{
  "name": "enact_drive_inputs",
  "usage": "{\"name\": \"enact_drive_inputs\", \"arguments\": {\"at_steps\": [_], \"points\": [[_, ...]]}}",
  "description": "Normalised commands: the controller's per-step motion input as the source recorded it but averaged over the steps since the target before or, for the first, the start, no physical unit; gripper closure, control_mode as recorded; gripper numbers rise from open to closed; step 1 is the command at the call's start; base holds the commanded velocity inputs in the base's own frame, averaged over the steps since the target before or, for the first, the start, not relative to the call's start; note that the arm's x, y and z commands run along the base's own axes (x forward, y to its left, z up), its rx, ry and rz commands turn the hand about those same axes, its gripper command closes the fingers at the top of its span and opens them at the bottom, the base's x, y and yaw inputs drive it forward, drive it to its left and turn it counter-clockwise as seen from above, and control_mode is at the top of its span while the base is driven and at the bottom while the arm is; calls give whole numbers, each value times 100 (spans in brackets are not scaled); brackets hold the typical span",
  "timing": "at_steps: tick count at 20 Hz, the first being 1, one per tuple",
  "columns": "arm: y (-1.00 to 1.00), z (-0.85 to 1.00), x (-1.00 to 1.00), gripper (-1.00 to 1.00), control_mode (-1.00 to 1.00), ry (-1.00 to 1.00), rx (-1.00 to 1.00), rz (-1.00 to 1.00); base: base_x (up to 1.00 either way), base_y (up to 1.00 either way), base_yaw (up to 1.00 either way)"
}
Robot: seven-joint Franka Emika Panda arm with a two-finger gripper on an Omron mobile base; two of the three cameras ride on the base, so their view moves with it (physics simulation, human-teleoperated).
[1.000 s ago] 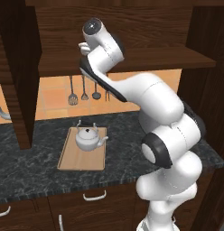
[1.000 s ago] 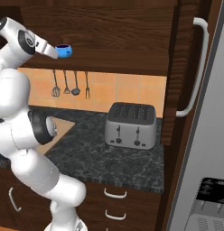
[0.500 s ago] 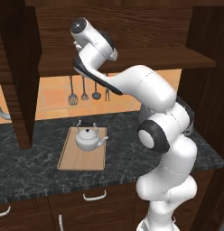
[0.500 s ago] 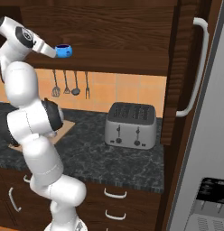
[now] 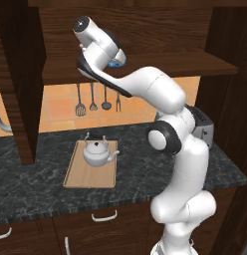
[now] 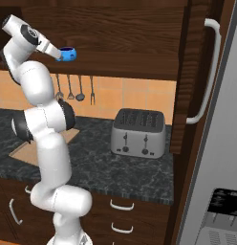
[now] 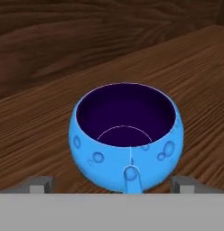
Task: Pick the kettle from the counter and place it on the tray. Then pick the mug from the cabinet and place it on the tray. Then close the cabinet doors.
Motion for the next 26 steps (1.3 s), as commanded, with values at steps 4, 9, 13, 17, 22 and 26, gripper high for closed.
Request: {"name": "enact_drive_inputs", "arguments": {"at_steps": [4,9,13,17,22,26], "points": [[2,0,18,-100,-100,4,0,0,0,0,0],[0,-1,0,100,-100,-4,0,-1,0,0,0],[0,-9,0,100,-100,-6,1,-3,0,0,0],[-4,-15,0,100,-100,-8,2,-2,0,0,0],[-15,-9,-4,100,-100,-17,4,0,0,0,0],[-34,-17,-14,100,-100,-16,3,1,0,0,0]]}}
